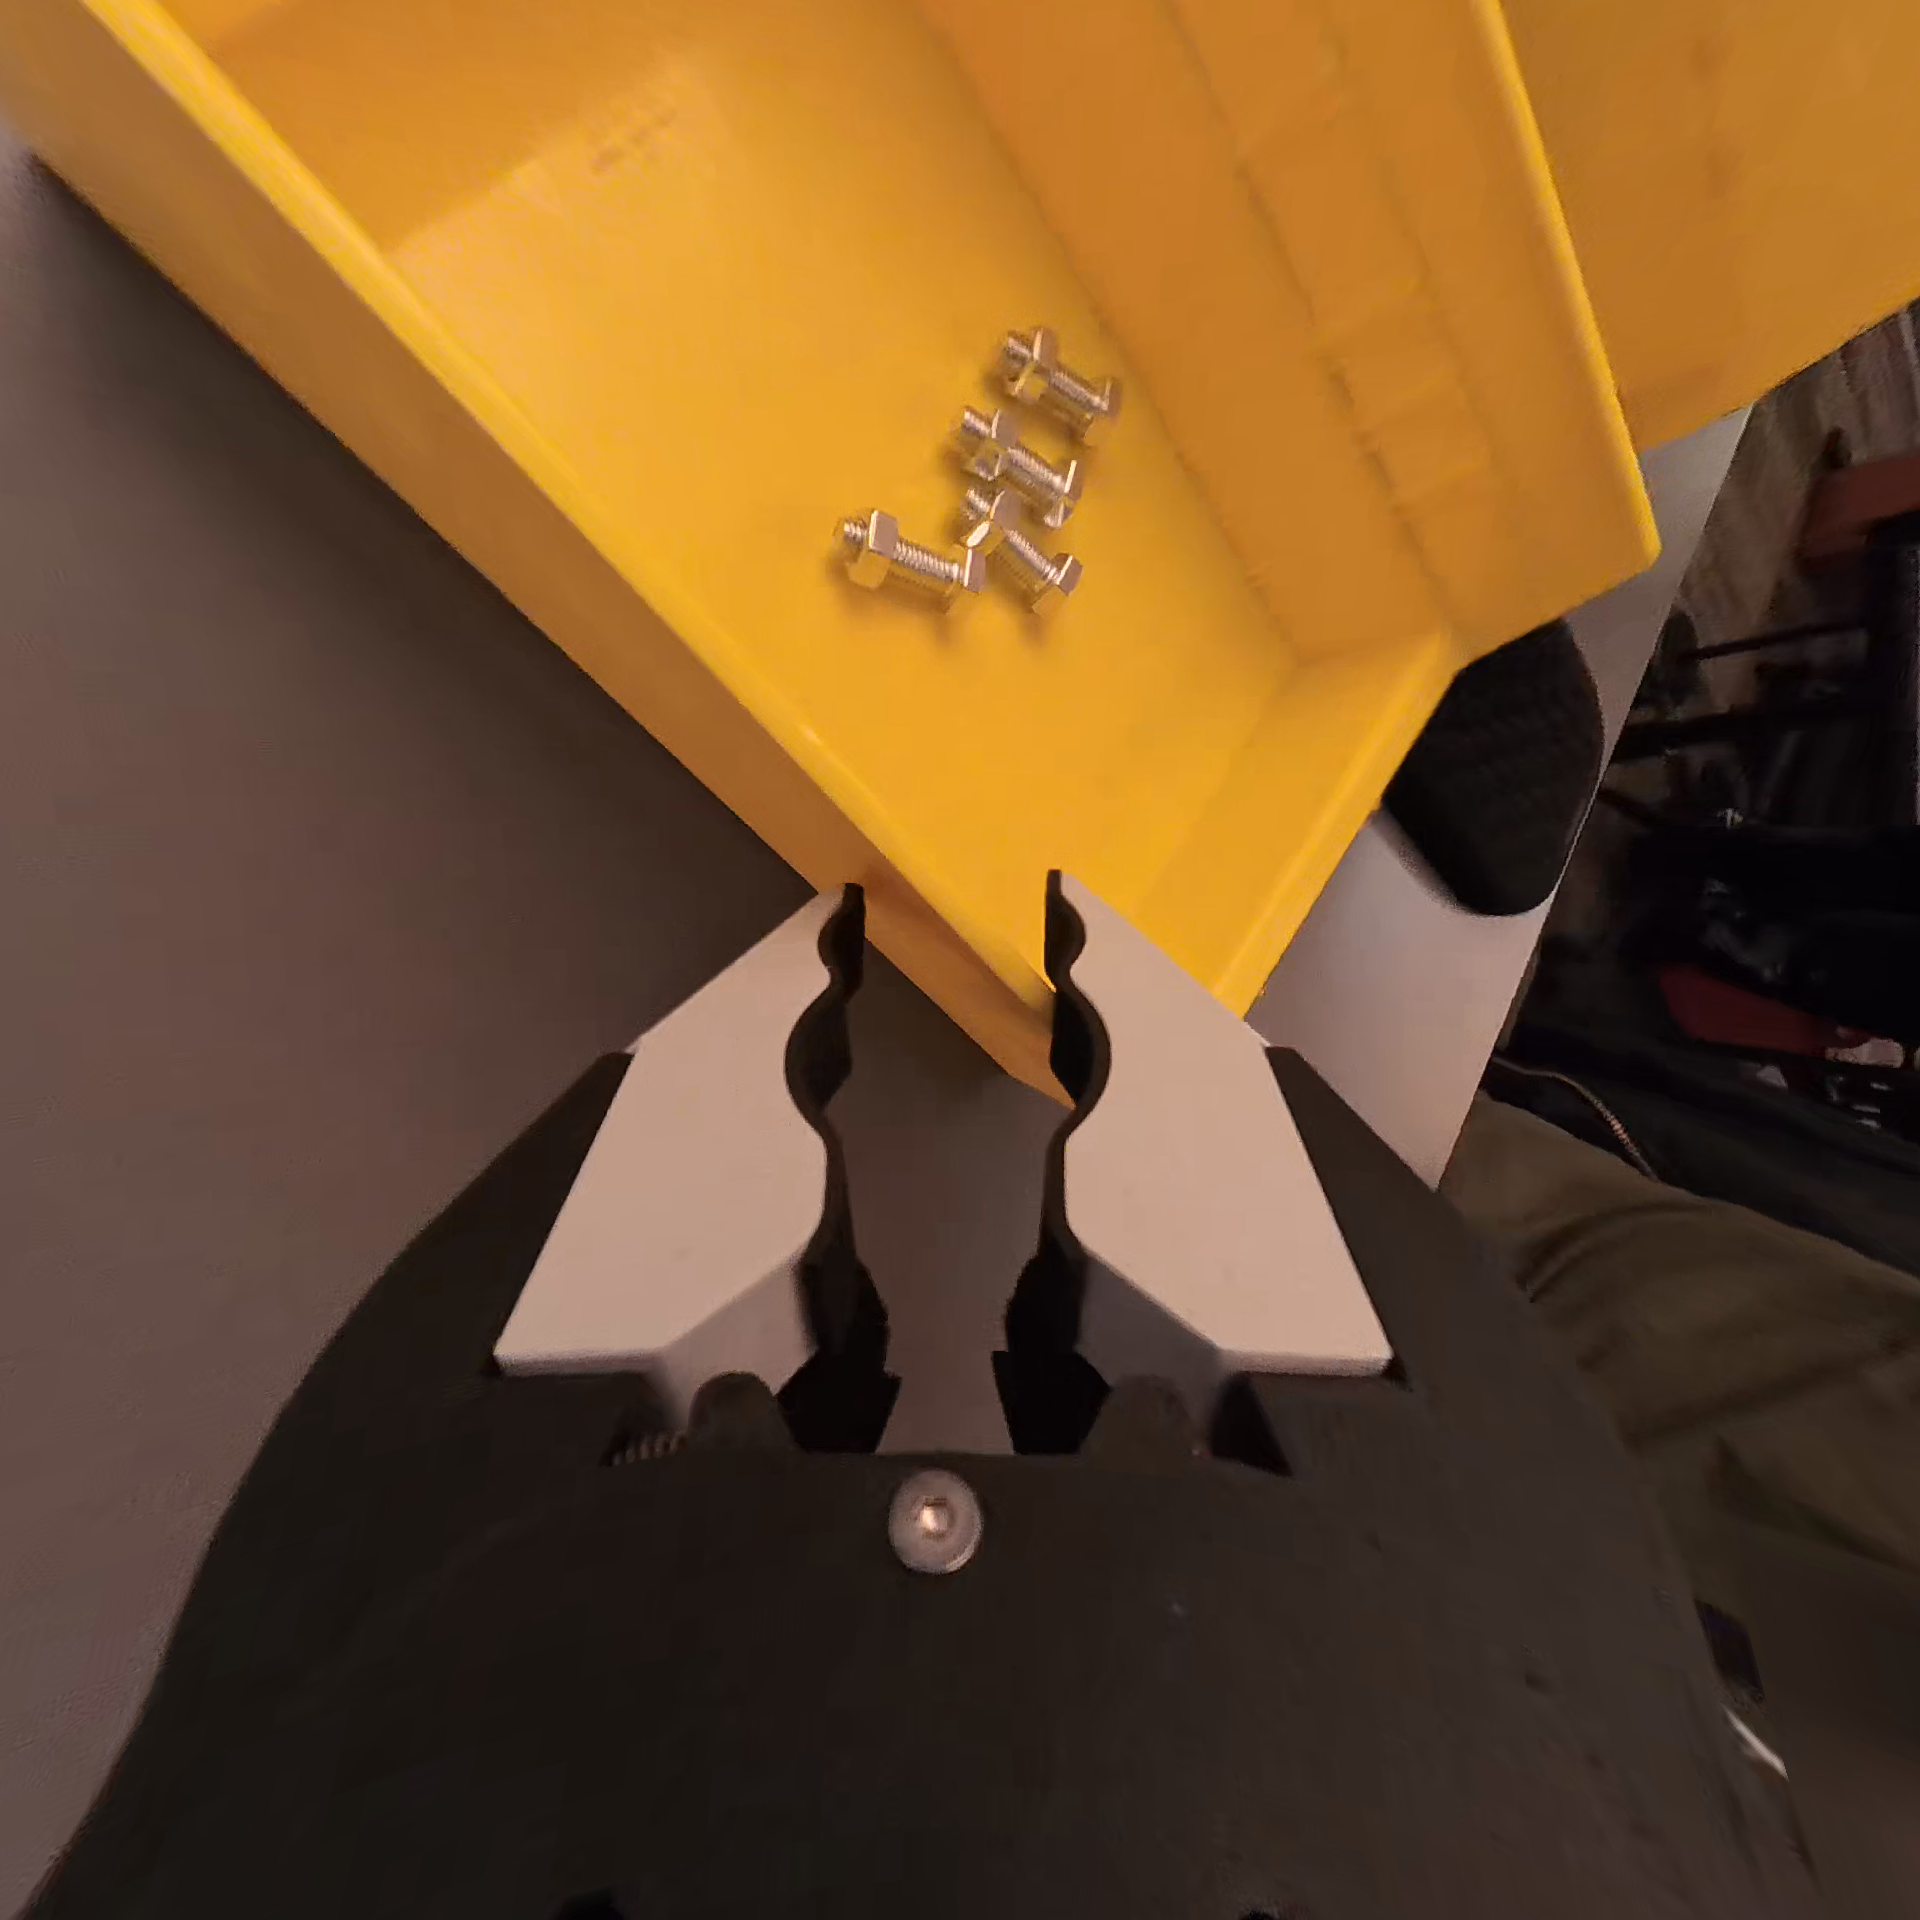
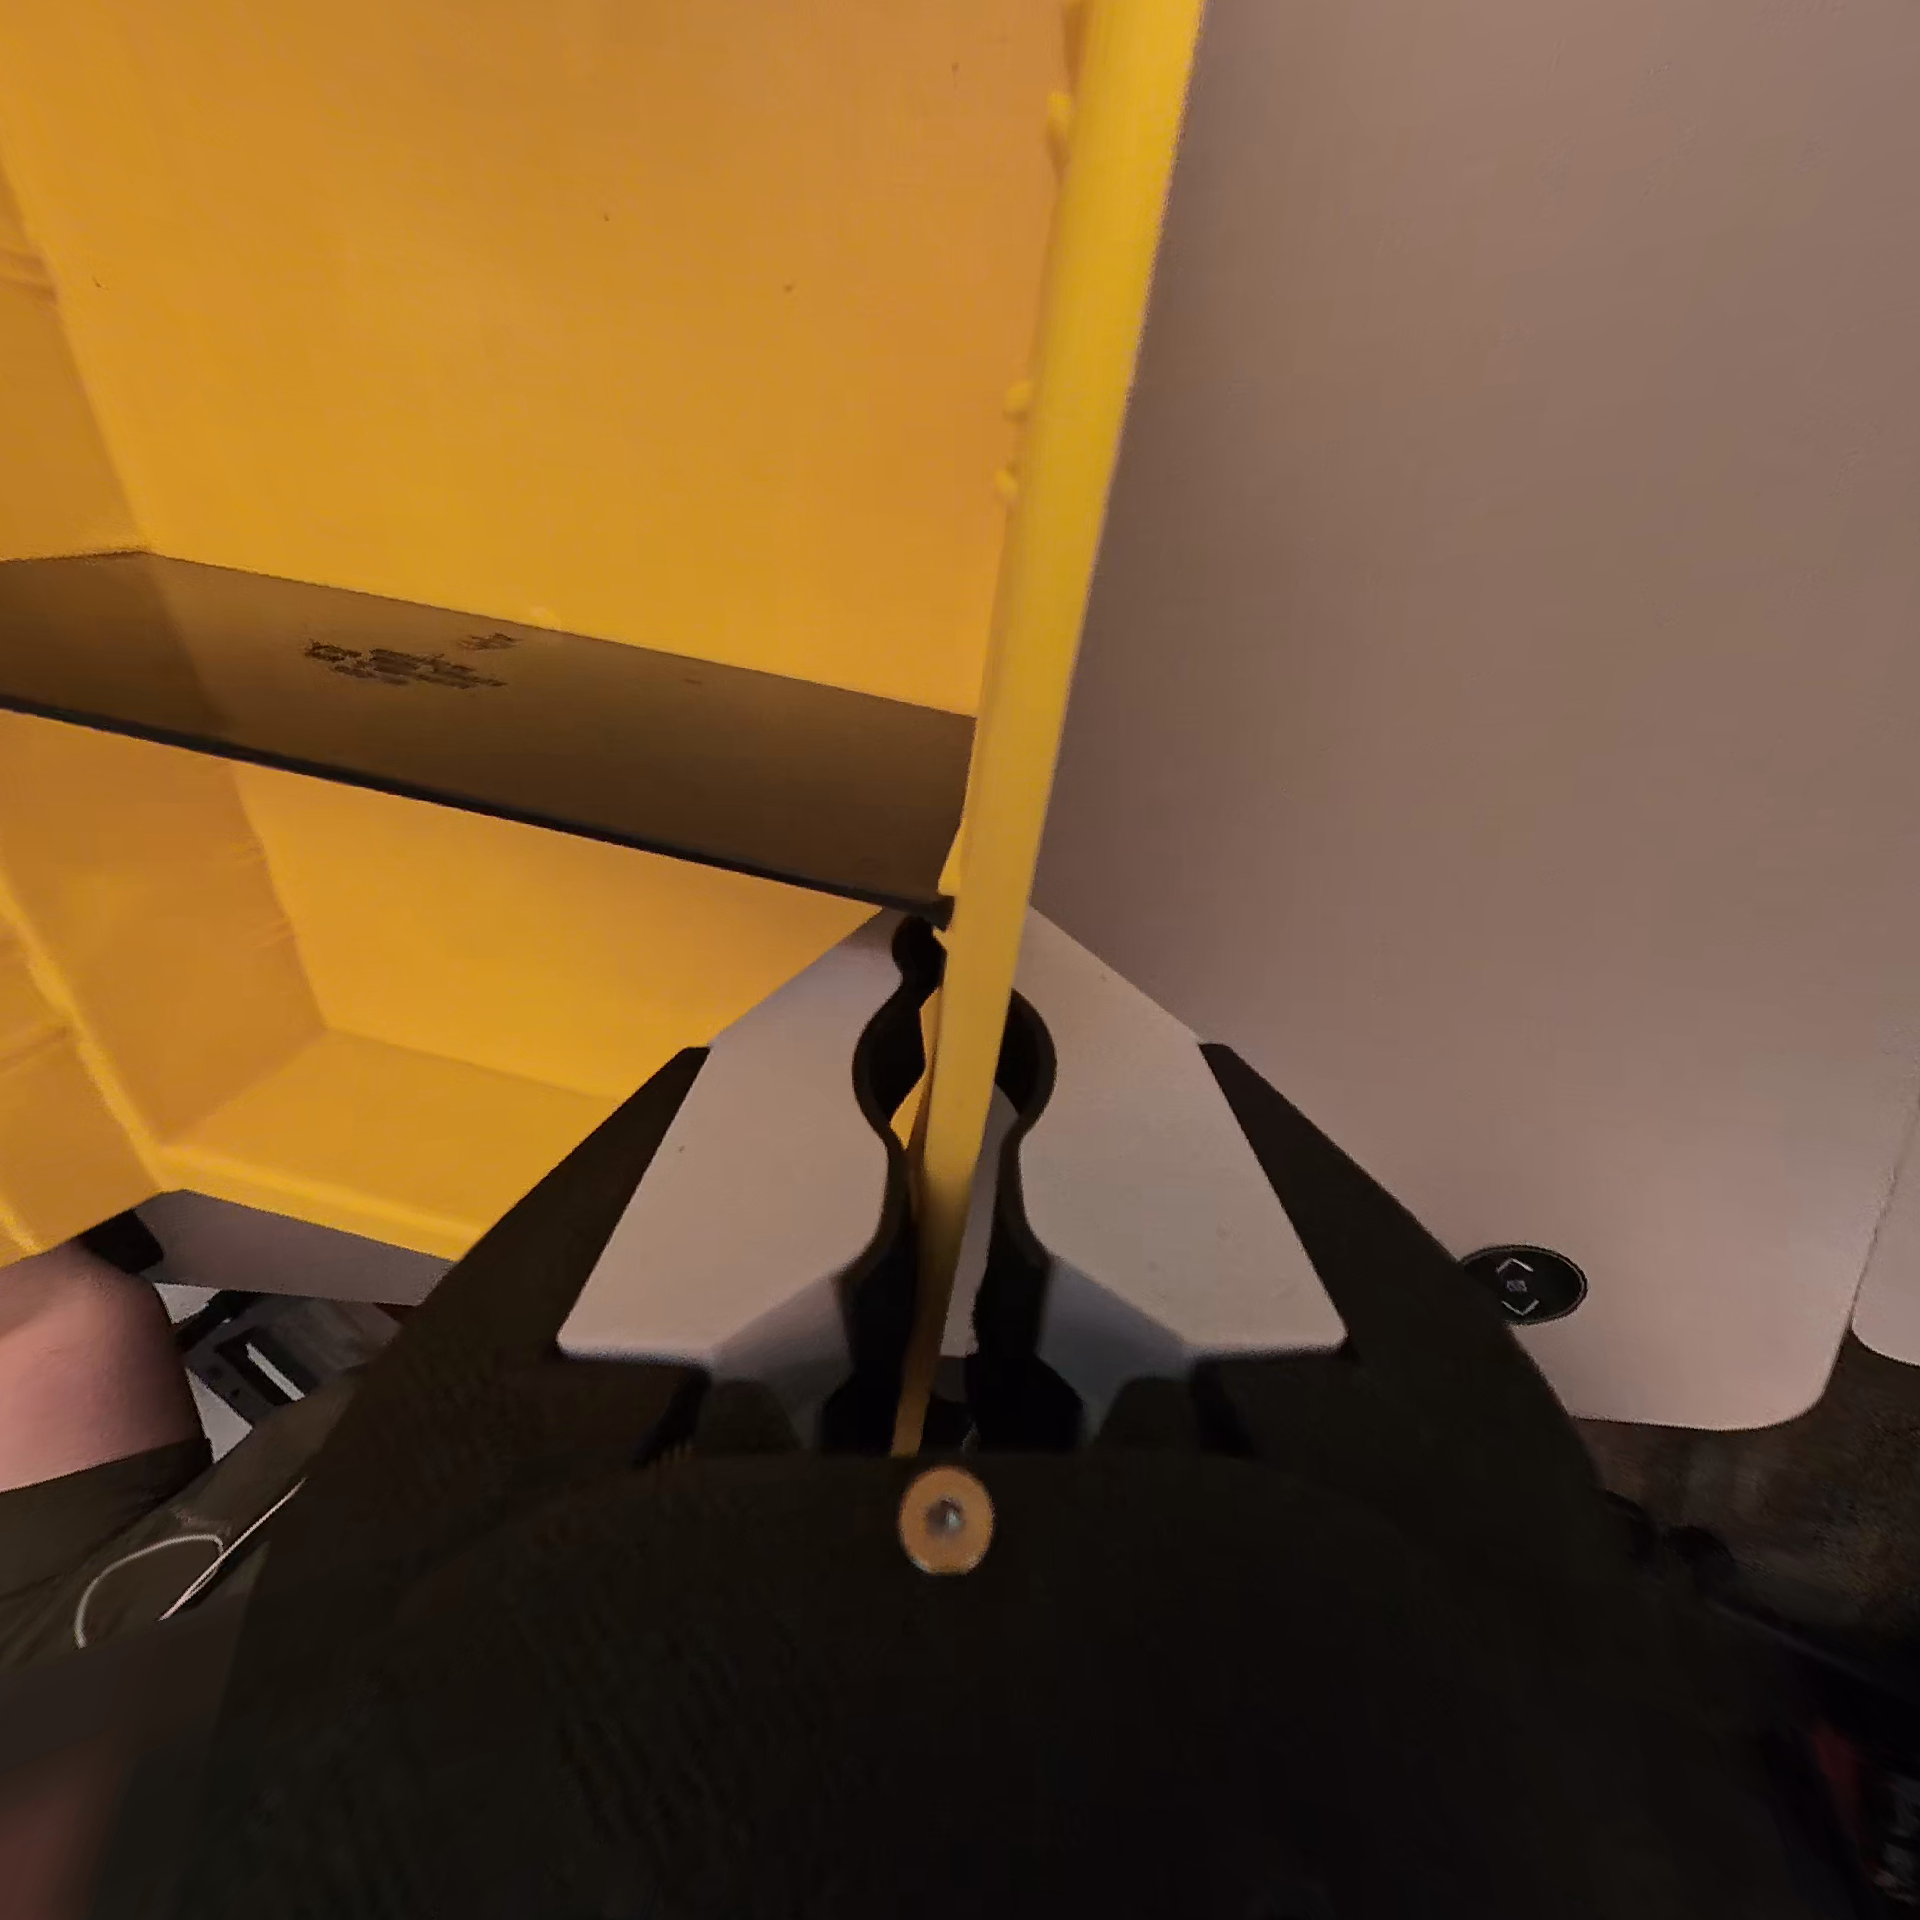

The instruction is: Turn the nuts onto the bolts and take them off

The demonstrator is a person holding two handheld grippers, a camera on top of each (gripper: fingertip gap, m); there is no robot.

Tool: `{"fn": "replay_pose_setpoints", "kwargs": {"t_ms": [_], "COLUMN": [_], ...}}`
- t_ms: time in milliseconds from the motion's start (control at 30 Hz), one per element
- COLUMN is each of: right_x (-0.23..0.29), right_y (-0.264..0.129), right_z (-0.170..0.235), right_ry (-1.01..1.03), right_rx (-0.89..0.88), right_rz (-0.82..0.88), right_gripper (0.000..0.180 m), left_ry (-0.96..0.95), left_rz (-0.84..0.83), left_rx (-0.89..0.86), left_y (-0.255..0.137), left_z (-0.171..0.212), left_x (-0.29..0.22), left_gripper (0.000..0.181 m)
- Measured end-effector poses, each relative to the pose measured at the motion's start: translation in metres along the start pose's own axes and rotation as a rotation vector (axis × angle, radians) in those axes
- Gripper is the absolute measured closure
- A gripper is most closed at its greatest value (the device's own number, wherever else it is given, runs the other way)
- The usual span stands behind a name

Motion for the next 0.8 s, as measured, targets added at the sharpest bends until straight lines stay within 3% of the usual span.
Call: {"fn": "replay_pose_setpoints", "kwargs": {"t_ms": [200, 367, 633, 800], "right_x": [0.026, 0.061, 0.118, 0.117], "right_y": [0.020, 0.044, 0.074, 0.074], "right_z": [-0.009, -0.016, -0.022, -0.029], "right_ry": [-0.052, -0.134, -0.269, -0.259], "right_rx": [0.003, 0.017, 0.039, -0.001], "right_rz": [0.003, 0.037, 0.048, 0.054], "right_gripper": [0.176, 0.176, 0.176, 0.175], "left_ry": [-0.033, -0.172, -0.399, -0.556], "left_rz": [-0.132, -0.217, -0.386, -0.426], "left_rx": [0.001, -0.079, -0.255, -0.356], "left_y": [-0.053, -0.107, -0.197, -0.242], "left_z": [0.013, 0.036, 0.101, 0.151], "left_x": [0.044, 0.091, 0.148, 0.161], "left_gripper": [0.168, 0.171, 0.170, 0.169]}}
Point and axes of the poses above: each gripper's, where its closed fingertips meet, y out along the fingers, z out of its underside, x = y × z across the jaws, the point moved 8 cm from there along -y, back along the fingers, and after that the axes turned 8 degrees about -x, right-handed, at the moved point
